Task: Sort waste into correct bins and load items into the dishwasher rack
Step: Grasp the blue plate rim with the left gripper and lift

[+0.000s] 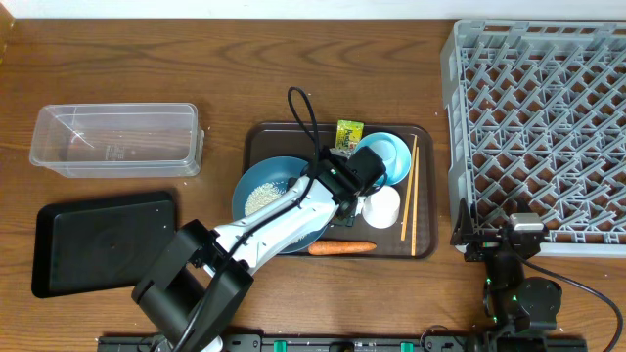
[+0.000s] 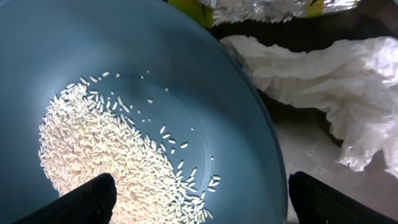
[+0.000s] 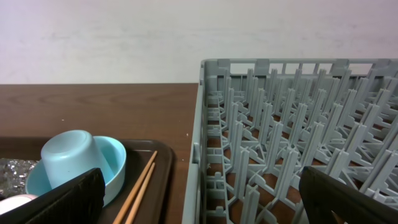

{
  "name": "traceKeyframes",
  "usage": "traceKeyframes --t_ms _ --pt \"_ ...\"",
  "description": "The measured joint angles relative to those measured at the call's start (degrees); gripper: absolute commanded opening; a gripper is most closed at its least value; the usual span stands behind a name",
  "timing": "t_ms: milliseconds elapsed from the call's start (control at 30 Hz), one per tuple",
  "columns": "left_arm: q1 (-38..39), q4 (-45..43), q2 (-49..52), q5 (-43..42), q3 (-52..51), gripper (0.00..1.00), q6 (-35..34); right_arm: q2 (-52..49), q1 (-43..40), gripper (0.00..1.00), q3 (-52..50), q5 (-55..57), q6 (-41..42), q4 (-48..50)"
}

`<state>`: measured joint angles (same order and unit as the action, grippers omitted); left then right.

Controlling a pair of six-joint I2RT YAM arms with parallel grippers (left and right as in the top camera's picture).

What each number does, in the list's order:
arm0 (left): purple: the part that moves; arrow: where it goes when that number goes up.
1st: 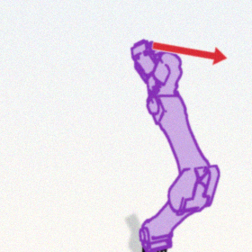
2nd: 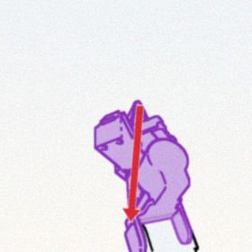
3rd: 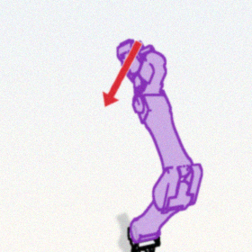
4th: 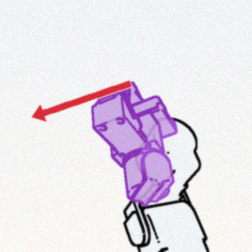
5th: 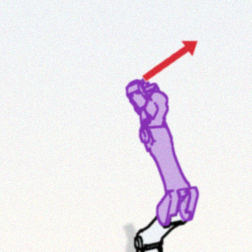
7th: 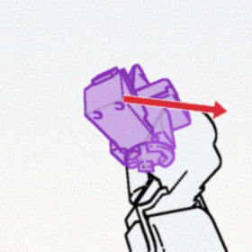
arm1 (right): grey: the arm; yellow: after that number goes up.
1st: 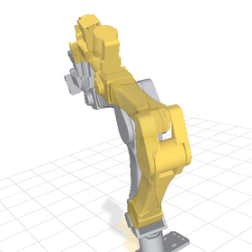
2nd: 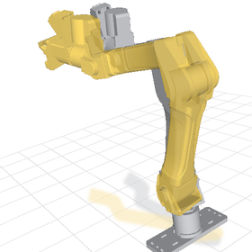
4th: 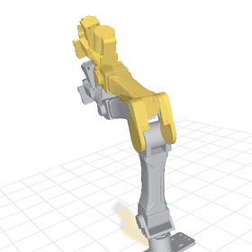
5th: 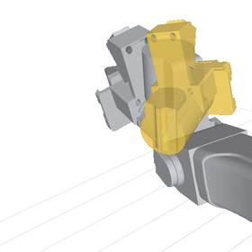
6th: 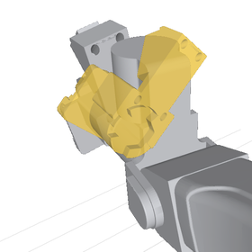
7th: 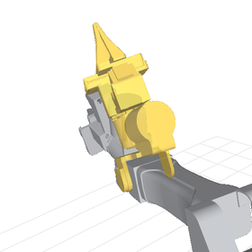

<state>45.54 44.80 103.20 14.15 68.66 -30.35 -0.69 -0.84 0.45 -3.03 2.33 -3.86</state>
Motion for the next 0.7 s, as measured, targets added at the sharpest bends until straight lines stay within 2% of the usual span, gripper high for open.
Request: traceKeyframes --t_ms 533,633,700 --pt "0.0 -1.5 3.6 -0.3 -0.5 0.91 -1.0 0.0 0.0 0.99 0.0 0.0 0.0 0.0" --pt "0.0 -1.6 4.8 -0.3 -0.6 0.87 -1.0 0.0 0.0 0.99 0.0 0.0 0.0 0.0" --pt "0.0 -1.6 5.2 -0.2 -0.6 0.80 -1.2 0.0 0.0 0.99 0.0 0.0 0.0 0.0"
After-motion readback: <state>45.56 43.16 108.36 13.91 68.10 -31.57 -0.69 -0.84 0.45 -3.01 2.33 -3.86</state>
